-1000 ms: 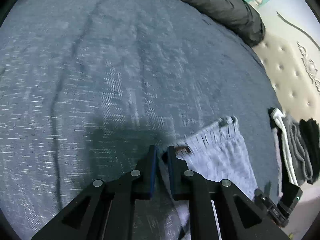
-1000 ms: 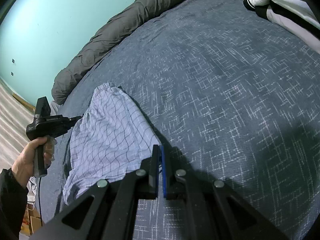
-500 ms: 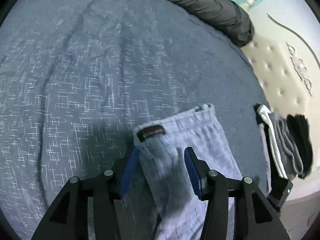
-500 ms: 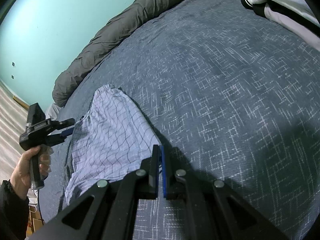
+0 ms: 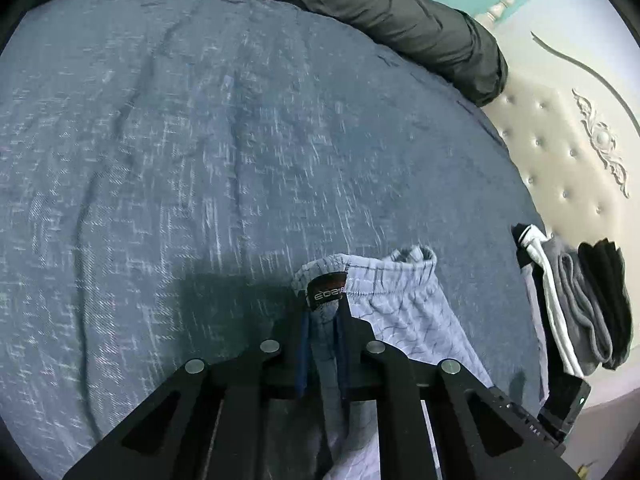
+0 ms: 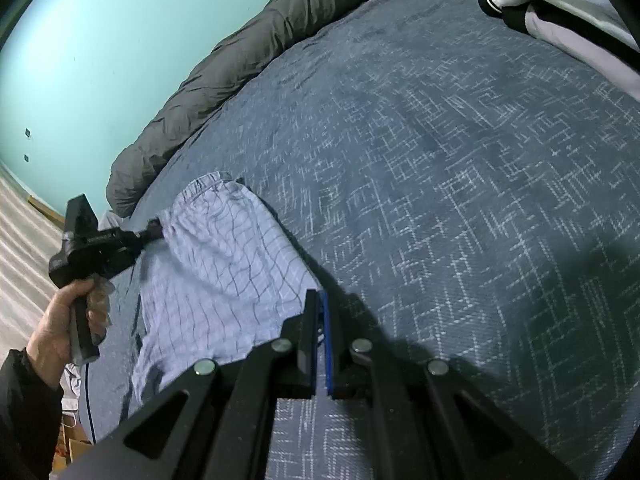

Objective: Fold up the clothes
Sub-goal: 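Grasp the shorts waistband by the label with the left gripper while the right gripper holds, then open the right gripper and regrasp the waistband beside the left gripper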

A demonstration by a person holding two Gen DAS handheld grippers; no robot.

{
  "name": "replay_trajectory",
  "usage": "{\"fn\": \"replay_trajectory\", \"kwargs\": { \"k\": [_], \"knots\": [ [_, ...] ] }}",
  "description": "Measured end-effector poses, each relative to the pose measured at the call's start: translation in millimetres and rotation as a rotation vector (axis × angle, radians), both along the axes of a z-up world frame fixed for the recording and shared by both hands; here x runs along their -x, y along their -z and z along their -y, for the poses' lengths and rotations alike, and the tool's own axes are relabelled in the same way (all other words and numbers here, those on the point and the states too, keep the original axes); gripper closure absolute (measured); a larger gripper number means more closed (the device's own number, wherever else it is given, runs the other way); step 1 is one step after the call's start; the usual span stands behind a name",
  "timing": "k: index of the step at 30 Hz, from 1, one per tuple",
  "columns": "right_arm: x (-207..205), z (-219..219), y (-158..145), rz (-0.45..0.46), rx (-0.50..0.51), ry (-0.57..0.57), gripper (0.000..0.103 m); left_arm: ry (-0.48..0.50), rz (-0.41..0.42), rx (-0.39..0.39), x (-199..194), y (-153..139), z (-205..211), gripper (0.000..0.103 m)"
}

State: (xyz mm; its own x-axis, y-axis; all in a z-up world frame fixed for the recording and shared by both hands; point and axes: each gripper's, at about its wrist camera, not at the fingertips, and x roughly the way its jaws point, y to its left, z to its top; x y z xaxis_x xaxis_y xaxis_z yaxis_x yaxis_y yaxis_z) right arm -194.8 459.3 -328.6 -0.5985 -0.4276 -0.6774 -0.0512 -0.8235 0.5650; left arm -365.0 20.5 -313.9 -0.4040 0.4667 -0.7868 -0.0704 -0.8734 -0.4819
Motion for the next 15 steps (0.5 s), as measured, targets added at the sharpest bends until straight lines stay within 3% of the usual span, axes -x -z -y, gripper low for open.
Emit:
{"fn": "replay_trajectory", "kwargs": {
  "k": [3,9,13,15],
  "knots": [
    [0.5,2.2,-0.4,0.001,-0.003,-0.006,0.101,-0.005,0.049,0.04,5.5,10.7,5.1,0.09],
    [3.3,4.2,2.0,0.013,0.0,-0.012,0.101,0.007,0.043,0.022,4.0,17.6,7.4,0.087],
    [3.1,6.2,0.1,0.012,-0.006,-0.007,0.101,-0.02,0.032,-0.02,1.6,14.3,18.7,0.072],
    [2.7,9.8,-1.8,0.009,-0.013,-0.014,0.101,-0.024,0.028,-0.027,-0.3,12.5,21.9,0.071]
  ]
}}
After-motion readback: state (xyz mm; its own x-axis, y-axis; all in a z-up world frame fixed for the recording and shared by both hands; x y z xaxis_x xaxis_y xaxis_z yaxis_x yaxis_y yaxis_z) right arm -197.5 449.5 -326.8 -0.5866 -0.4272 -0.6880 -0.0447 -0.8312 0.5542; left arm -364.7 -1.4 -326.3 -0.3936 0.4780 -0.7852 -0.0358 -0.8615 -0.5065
